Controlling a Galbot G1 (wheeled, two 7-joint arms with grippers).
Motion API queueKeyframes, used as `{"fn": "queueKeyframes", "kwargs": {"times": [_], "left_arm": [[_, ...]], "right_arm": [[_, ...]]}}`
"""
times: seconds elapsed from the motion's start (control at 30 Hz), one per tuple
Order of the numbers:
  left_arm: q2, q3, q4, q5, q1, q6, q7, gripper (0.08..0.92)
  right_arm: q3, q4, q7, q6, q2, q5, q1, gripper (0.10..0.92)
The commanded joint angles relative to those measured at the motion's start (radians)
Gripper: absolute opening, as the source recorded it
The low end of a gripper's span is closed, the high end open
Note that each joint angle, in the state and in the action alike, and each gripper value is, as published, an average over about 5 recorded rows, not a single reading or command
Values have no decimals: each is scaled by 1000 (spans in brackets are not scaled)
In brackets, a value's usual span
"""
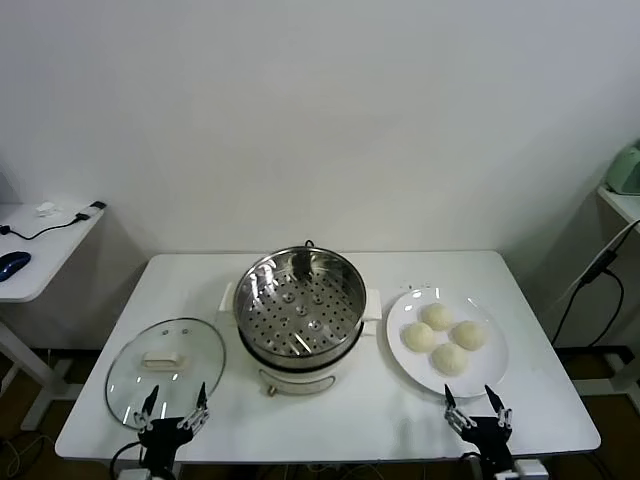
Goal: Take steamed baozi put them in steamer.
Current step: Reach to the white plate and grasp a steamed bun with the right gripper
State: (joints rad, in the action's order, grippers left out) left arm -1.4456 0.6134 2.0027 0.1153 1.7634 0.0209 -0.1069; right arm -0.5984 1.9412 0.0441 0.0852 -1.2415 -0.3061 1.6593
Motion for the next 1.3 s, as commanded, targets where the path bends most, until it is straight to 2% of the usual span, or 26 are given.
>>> {"fn": "queueKeyframes", "kwargs": {"times": [0.03,0.2,0.33,0.5,0.7,0.83,0.97,1.1,1.3], "left_arm": [[1,-1,3,-1,2,-1,-1,823],[8,-5,6,1,1,-2,-6,823],[15,-5,8,5,-4,0,-13,823],[28,-7,9,10,-4,-2,-15,823],[35,-16,11,5,0,-3,-12,823],[32,-16,12,1,2,-7,-10,823],[28,-19,9,0,6,-13,-11,823],[25,-21,7,-1,8,-18,-11,823],[25,-18,6,-1,6,-16,-9,823]], "right_arm": [[-14,29,-9,79,38,17,-50,823],[17,3,18,247,203,-27,-314,823],[164,-119,-48,329,405,-43,-585,823],[470,-316,-318,305,662,20,-921,823],[1114,-541,-818,136,856,86,-1535,823],[1582,-688,-1091,-18,844,133,-1962,823],[1908,-809,-1232,-90,763,134,-2240,823],[2056,-866,-1264,-71,657,83,-2331,823],[2066,-928,-1216,29,490,-19,-2240,823]]}}
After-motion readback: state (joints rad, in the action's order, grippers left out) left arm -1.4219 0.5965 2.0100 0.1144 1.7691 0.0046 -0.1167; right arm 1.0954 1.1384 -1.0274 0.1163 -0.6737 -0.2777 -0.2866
